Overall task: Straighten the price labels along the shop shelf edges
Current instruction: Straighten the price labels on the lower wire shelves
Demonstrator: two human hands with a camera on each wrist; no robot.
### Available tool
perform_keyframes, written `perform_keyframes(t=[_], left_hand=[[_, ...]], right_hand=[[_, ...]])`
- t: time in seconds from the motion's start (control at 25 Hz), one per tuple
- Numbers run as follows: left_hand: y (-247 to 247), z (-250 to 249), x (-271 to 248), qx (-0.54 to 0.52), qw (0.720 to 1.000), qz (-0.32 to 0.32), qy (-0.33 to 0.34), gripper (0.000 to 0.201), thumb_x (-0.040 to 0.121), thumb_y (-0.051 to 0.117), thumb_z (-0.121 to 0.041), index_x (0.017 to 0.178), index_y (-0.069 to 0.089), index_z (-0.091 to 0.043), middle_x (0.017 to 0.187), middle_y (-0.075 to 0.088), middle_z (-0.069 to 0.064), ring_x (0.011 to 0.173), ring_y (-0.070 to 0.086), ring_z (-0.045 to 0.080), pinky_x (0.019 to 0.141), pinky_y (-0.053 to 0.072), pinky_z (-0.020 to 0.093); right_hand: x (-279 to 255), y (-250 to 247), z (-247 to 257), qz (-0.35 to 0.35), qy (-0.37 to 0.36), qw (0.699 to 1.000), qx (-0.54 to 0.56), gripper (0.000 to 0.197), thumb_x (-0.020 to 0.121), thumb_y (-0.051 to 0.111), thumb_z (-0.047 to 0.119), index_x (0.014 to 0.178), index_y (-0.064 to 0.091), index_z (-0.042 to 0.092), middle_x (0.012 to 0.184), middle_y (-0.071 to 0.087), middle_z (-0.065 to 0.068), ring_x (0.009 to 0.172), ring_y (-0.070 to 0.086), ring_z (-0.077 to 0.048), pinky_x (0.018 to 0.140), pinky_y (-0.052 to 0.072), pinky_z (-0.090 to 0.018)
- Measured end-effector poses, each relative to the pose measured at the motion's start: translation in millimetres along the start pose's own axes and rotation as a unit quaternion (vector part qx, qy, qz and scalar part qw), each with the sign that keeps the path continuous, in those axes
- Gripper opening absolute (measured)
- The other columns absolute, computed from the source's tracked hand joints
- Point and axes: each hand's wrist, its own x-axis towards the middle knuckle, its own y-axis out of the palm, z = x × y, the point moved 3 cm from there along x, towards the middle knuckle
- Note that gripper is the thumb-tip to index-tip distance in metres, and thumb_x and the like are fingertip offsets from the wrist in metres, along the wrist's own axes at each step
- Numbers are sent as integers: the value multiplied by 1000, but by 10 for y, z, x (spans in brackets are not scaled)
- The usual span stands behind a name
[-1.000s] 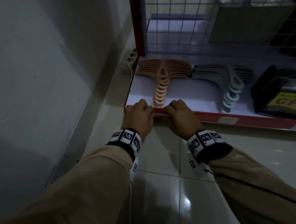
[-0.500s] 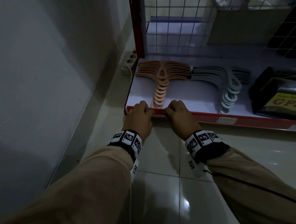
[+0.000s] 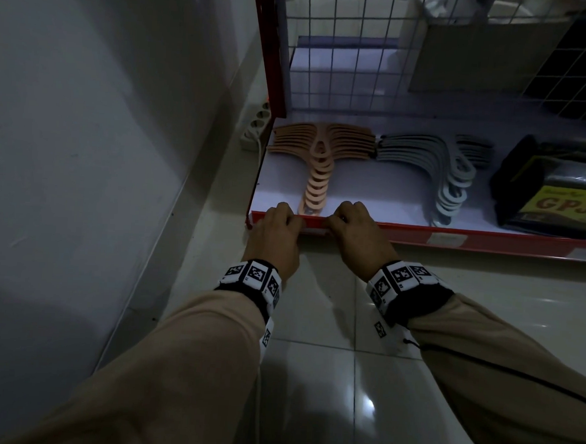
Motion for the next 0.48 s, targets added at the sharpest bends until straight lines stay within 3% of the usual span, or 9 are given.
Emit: perform_keyframes(t=[0.24, 0.48], left_hand=[[-5, 33, -10, -77, 997, -6, -24, 45, 82, 61, -4, 124, 48, -11, 125, 41, 8, 113, 42, 24, 94, 45, 34], [-34, 31, -44, -84, 996, -27, -15, 37, 81, 57, -2, 117, 53, -10, 121, 45, 8, 107, 45, 24, 84, 48, 36]], right_hand=[[-33, 25, -56, -30, 15, 999, 42, 45, 79, 57, -10, 119, 53, 11, 113, 53, -11, 102, 45, -26, 77, 40, -31], [-104, 18, -159, -77, 21, 996, 49, 39, 78, 60, -9, 113, 60, 9, 106, 56, -14, 97, 46, -30, 72, 32, -28]])
